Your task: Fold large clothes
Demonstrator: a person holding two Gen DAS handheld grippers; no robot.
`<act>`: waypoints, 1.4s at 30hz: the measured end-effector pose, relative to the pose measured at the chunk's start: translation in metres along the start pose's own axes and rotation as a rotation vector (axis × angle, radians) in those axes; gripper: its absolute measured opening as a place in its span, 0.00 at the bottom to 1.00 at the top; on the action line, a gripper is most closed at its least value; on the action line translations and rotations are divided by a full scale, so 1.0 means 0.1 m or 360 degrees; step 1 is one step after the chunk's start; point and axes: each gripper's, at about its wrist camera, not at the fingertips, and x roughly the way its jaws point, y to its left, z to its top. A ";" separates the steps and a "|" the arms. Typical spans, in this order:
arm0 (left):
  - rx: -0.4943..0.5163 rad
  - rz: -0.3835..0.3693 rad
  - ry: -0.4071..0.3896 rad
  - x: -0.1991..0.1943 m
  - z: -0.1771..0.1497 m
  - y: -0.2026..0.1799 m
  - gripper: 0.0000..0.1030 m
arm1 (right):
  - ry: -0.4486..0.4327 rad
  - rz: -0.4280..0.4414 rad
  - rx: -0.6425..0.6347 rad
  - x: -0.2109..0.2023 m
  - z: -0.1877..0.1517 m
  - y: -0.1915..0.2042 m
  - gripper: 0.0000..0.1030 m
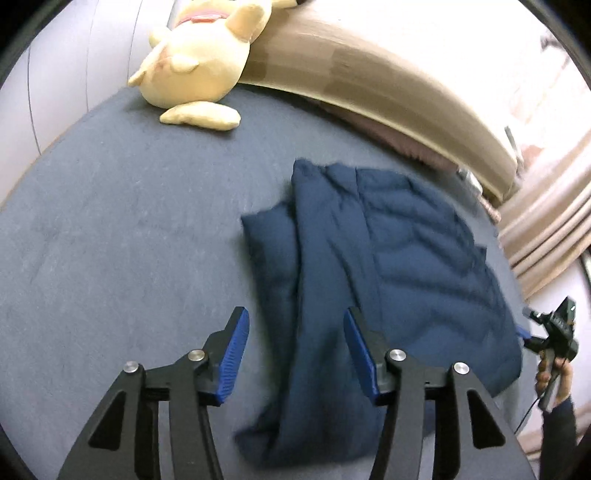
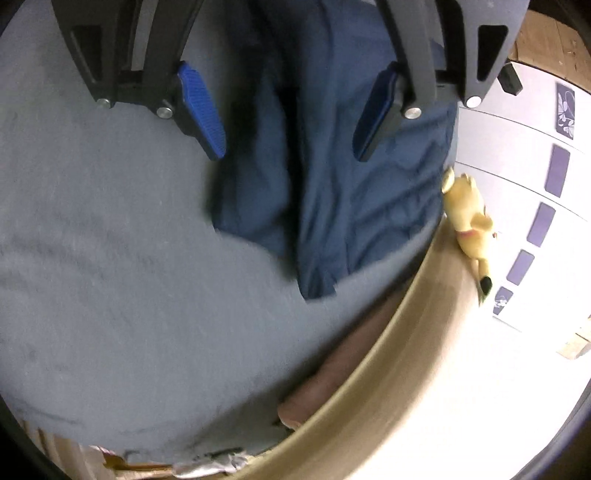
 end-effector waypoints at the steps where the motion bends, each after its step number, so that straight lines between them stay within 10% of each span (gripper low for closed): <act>1: -0.0013 -0.0015 0.0019 0.09 0.06 -0.06 0.53 | 0.0030 0.0011 -0.0025 0.09 0.09 0.06 0.73; 7: 0.0011 -0.0004 0.0086 0.49 0.26 -0.18 0.52 | 0.0130 -0.0036 -0.0127 0.60 0.32 0.26 0.65; 8: 0.0026 0.0046 0.0094 0.55 0.27 -0.20 0.48 | 0.0148 -0.0049 -0.0120 0.66 0.34 0.26 0.28; 9: 0.0041 0.0083 0.0115 0.60 0.28 -0.21 0.34 | 0.0189 -0.0068 -0.0120 0.74 0.35 0.26 0.13; 13: 0.0113 0.0156 0.0116 0.62 0.27 -0.30 0.19 | 0.0125 -0.0156 -0.0263 0.67 0.33 0.43 0.07; 22: 0.0085 0.0244 0.0117 0.74 0.18 -0.33 0.18 | 0.0141 -0.0229 -0.0182 0.87 0.28 0.27 0.06; 25: 0.0088 0.0264 0.0116 0.68 0.23 -0.36 0.18 | 0.0132 -0.0228 -0.0171 0.75 0.31 0.31 0.13; 29: 0.0135 0.0330 0.0092 0.57 0.23 -0.46 0.18 | 0.0051 -0.0232 -0.0190 0.51 0.28 0.40 0.89; 42: 0.0231 0.0327 0.0020 0.08 -0.05 -0.52 0.18 | 0.0174 -0.0169 -0.0214 0.25 -0.32 0.13 0.80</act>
